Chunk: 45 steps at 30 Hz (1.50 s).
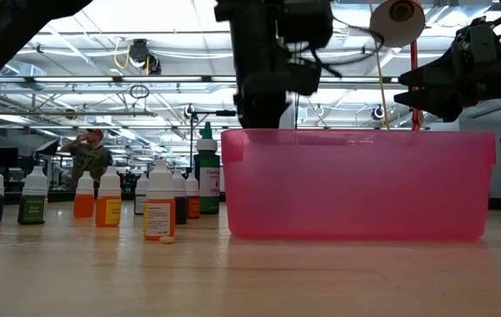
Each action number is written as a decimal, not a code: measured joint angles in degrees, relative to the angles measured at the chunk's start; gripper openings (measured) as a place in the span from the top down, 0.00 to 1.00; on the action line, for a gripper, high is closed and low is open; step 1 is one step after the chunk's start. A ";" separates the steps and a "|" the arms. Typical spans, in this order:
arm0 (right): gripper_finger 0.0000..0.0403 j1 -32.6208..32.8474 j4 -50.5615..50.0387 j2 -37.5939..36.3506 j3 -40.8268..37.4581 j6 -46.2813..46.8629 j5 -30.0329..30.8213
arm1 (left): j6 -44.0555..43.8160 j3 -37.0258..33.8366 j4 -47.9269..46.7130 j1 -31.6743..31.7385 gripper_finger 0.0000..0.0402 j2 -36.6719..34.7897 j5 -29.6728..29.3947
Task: Pick & Place food coloring
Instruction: Put the big green food coloring bottle into the red bin
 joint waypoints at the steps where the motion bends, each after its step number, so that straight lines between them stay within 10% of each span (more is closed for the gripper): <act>1: 0.31 0.00 0.00 0.00 -0.01 -0.02 0.00 | -0.24 0.95 -1.28 0.15 0.11 0.00 -0.06; 11: 0.31 0.00 0.00 0.00 -0.01 0.00 0.00 | -5.41 5.96 -21.96 0.06 0.06 0.07 -4.01; 45: 0.31 0.00 0.00 0.00 -0.01 -0.01 0.00 | -6.06 -7.69 -12.75 -3.65 0.26 -0.22 -2.27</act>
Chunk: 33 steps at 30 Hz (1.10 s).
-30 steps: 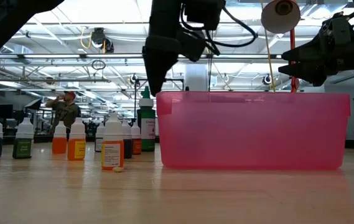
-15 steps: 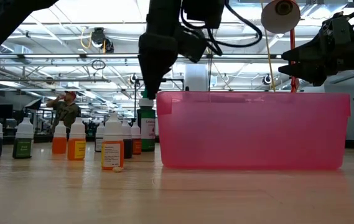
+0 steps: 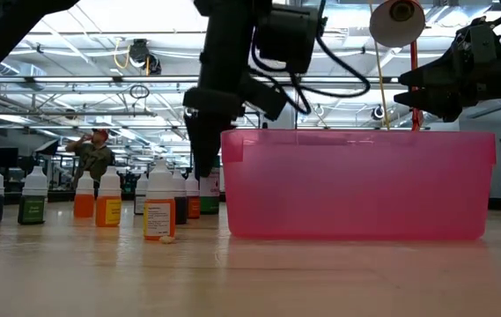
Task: Pick & Place food coloring
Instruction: Put the big green food coloring bottle into the red bin
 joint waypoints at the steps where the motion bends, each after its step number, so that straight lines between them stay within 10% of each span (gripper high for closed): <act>1: 0.31 -0.01 0.00 0.00 0.01 -0.01 0.00 | -0.04 -0.37 -0.07 0.17 0.26 0.00 0.00; 23: 0.31 0.00 0.00 0.00 0.00 0.00 0.02 | 1.09 -0.98 0.71 1.27 0.65 -0.07 0.65; 33: 0.31 -0.01 0.00 0.00 -0.01 0.01 0.02 | -3.84 4.76 -9.13 -1.18 0.65 -0.04 -7.77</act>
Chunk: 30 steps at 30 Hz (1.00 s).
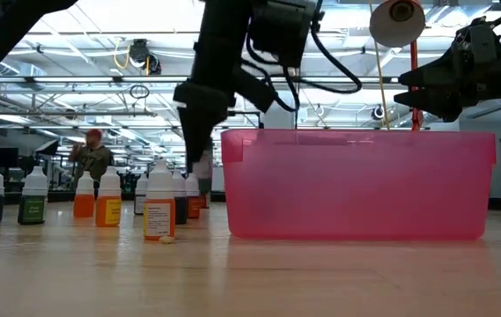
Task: Pick & Place food coloring
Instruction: Put the big green food coloring bottle into the red bin
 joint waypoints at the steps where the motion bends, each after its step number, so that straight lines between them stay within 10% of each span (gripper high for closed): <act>1: 0.31 0.02 0.00 0.00 0.02 0.00 -0.01 | -0.16 0.99 -0.12 -0.25 0.65 -0.10 -0.68; 14: 0.31 0.02 0.00 0.05 0.01 -0.01 0.03 | 1.41 12.57 1.17 -2.42 0.65 -5.50 3.22; 30: 0.31 0.01 0.00 0.08 0.02 -0.01 0.05 | 6.22 9.79 10.98 -4.05 0.65 -0.59 9.34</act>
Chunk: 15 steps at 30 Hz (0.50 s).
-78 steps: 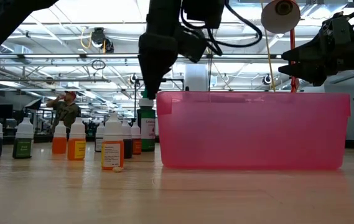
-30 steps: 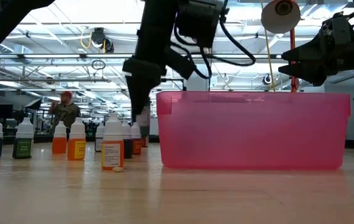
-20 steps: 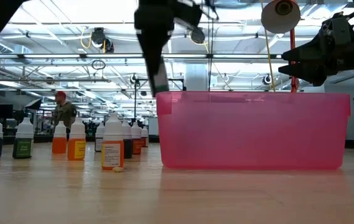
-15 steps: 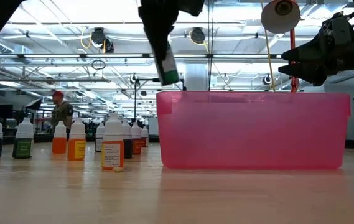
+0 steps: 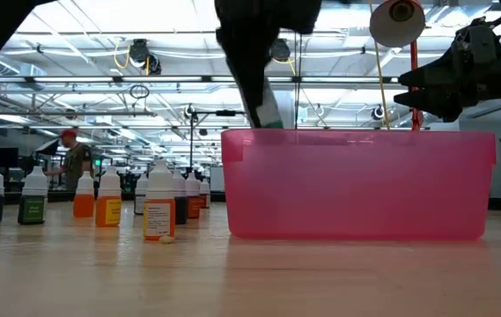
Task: Pick & Place food coloring
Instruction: Put the big green food coloring bottle into the red bin
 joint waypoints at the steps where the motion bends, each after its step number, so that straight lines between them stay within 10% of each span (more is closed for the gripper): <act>1: 0.31 -0.01 0.02 0.06 0.00 0.00 0.04 | 0.00 -0.87 0.34 0.16 0.65 0.48 -0.01; 15: 0.31 -0.01 0.00 0.54 0.00 -0.01 0.02 | -2.99 -11.08 5.71 2.21 0.65 0.72 2.30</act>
